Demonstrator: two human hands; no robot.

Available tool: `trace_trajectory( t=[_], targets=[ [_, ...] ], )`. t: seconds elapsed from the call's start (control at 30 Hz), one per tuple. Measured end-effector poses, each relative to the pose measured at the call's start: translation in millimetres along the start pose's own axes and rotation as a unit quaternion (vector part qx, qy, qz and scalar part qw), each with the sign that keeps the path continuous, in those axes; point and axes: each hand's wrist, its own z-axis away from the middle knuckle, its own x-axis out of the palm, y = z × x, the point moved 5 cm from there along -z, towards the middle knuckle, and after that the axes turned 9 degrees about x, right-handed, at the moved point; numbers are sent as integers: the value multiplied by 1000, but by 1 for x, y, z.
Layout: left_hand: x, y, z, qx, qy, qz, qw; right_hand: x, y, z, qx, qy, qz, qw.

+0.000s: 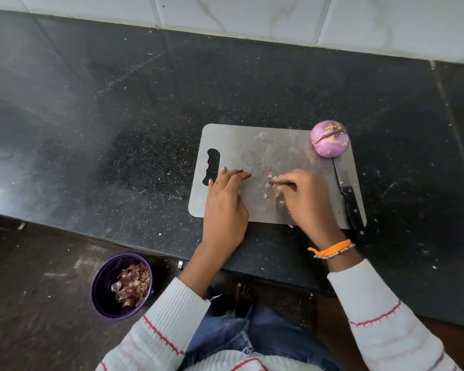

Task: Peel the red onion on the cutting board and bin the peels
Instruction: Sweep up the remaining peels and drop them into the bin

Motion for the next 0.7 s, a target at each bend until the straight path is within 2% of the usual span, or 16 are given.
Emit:
trace_trajectory(
  t=[0.13,0.23,0.3,0.43,0.6,0.7],
  targets=[
    [2,-1,0,-2,-24,-19,1000,-35,14,-3,45,51,-22,997],
    [7,2,-4,11,-42,-36,998,-42,25,0,55,86,27,994],
    [13,3,-7,32,-74,-62,995,-38,32,2,71,77,49,993],
    [25,6,-16,85,-118,-108,983,-24,32,7,23,71,122,990],
    [24,6,-20,108,-88,-115,984,-5,18,13,-17,53,210,976],
    [20,4,-21,117,-50,-87,988,3,9,20,-39,40,204,977]
  ],
)
